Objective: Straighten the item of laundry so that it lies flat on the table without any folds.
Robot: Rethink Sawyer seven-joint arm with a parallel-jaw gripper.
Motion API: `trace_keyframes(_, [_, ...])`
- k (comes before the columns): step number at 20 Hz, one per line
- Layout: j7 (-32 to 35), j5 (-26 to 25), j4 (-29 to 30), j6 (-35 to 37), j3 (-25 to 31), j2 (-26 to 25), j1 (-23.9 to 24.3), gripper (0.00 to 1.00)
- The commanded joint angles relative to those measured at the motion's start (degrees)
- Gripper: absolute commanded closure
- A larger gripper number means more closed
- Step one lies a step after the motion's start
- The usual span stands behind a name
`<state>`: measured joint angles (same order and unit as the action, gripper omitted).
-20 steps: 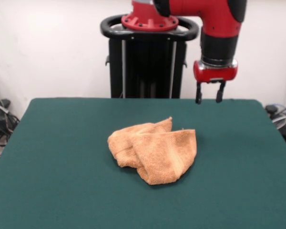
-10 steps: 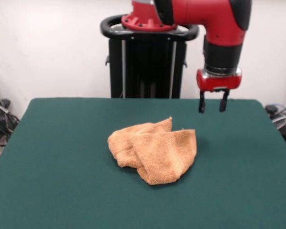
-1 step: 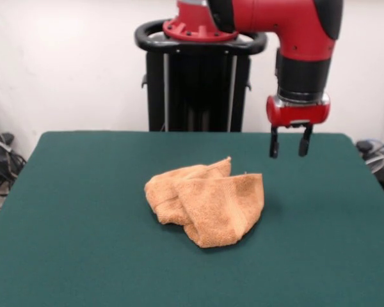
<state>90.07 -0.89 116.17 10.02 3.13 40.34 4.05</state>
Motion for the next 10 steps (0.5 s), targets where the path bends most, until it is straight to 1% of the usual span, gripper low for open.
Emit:
trace_keyframes(1, [5.7, -0.22, -2.88, 6.11, 3.11, 0.38, 1.49, 0.0])
trace_keyframes(6, [5.27, -1.51, -0.21, 4.6, 3.42, 1.59, 2.87, 0.0])
trace_keyframes(7, [5.29, -1.17, -2.04, 5.1, 3.11, 0.06, 2.47, 0.0])
trace_keyframes(10, [4.84, -1.9, -0.42, 4.69, 3.64, 0.43, 3.17, 0.0])
